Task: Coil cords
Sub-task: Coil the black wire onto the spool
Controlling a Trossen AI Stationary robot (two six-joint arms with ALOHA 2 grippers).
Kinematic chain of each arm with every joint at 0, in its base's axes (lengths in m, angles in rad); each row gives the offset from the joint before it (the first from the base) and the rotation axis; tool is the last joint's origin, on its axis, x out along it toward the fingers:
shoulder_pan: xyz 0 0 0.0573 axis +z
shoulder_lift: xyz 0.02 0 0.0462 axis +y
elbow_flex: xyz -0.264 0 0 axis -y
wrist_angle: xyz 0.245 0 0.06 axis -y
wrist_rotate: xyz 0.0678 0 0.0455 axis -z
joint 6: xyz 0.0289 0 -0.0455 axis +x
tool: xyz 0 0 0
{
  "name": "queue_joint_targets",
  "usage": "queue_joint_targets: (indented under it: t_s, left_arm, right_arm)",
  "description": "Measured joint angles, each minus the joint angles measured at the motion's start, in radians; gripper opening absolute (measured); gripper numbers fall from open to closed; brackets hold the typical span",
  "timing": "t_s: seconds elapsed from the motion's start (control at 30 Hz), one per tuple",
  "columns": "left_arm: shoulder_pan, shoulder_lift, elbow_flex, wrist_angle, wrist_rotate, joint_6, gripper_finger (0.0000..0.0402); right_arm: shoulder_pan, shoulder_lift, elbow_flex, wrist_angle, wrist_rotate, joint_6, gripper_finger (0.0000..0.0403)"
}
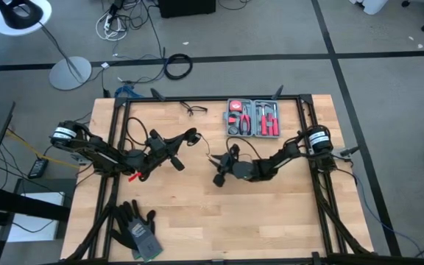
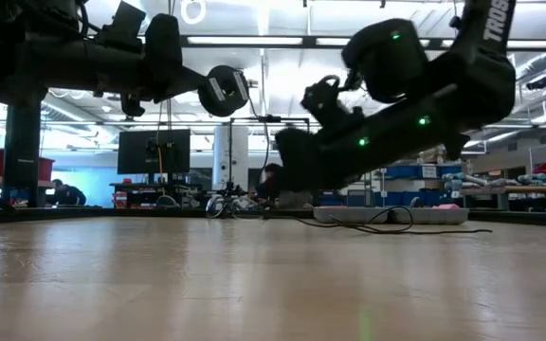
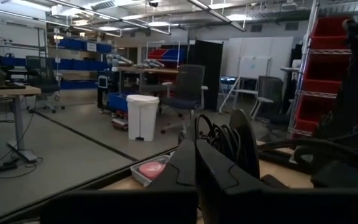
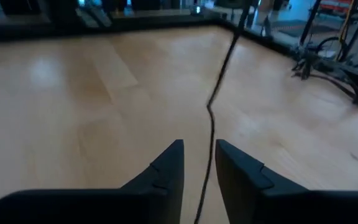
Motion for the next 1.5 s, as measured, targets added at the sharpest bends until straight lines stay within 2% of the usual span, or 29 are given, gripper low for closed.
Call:
queue_joint_targets:
  t_s: [0.23,0.37,0.53,0.67,0.8,0.87,0.97,1.1,1.2,1.23,1.33,1.5]
  left_arm:
    - [0.001,0.0,0.0,0.007,0.0,0.0,0.0]
    - [0.001,0.0,0.0,0.013,0.0,0.0,0.0]
    - [0.001,0.0,0.0,0.037,0.0,0.0,0.0]
    - [0.001,0.0,0.0,0.052,0.0,0.0,0.0]
    - [0.001,0.0,0.0,0.054,0.0,0.0,0.0]
    - [0.001,0.0,0.0,0.054,0.0,0.0,0.0]
    - [0.002,0.0,0.0,0.055,-0.001,-0.026,0.0]
    - [0.002,0.0,0.006,0.052,-0.005,-0.065,0.0]
    - [0.002,0.0,0.018,0.038,-0.006,-0.079,0.0]
    - [0.002,0.0,0.019,0.034,-0.007,-0.077,0.0]
    - [0.002,0.0,0.022,0.021,-0.028,-0.056,0.0]
    - [0.002,0.0,0.023,-0.068,-0.045,-0.054,0.0]
  right_arm:
    - [-0.045,0.005,0.059,-0.151,-0.081,-0.004,0.0116]
    - [-0.072,0.005,0.064,-0.168,-0.1,-0.003,0.0115]
    - [-0.103,0.005,0.064,-0.174,-0.208,0.003,0.0108]
    - [-0.113,0.005,0.064,-0.191,-0.222,0.014,0.0081]
    - [-0.109,0.005,0.064,-0.203,-0.221,0.014,0.0017]
    - [-0.097,0.005,0.072,-0.211,-0.211,0.014,0.001]
    - [-0.087,0.005,0.121,-0.247,-0.21,0.012,0.0005]
    - [-0.096,0.037,0.228,-0.441,-0.216,0.012,0.0003]
    - [-0.107,0.105,0.331,-0.556,-0.26,0.022,0.0002]
    - [-0.106,0.125,0.367,-0.575,-0.283,0.022,0.0002]
    - [-0.092,0.161,0.443,-0.64,-0.265,0.012,0.0001]
    - [-0.071,0.156,0.499,-0.701,-0.285,-0.06,0.0001]
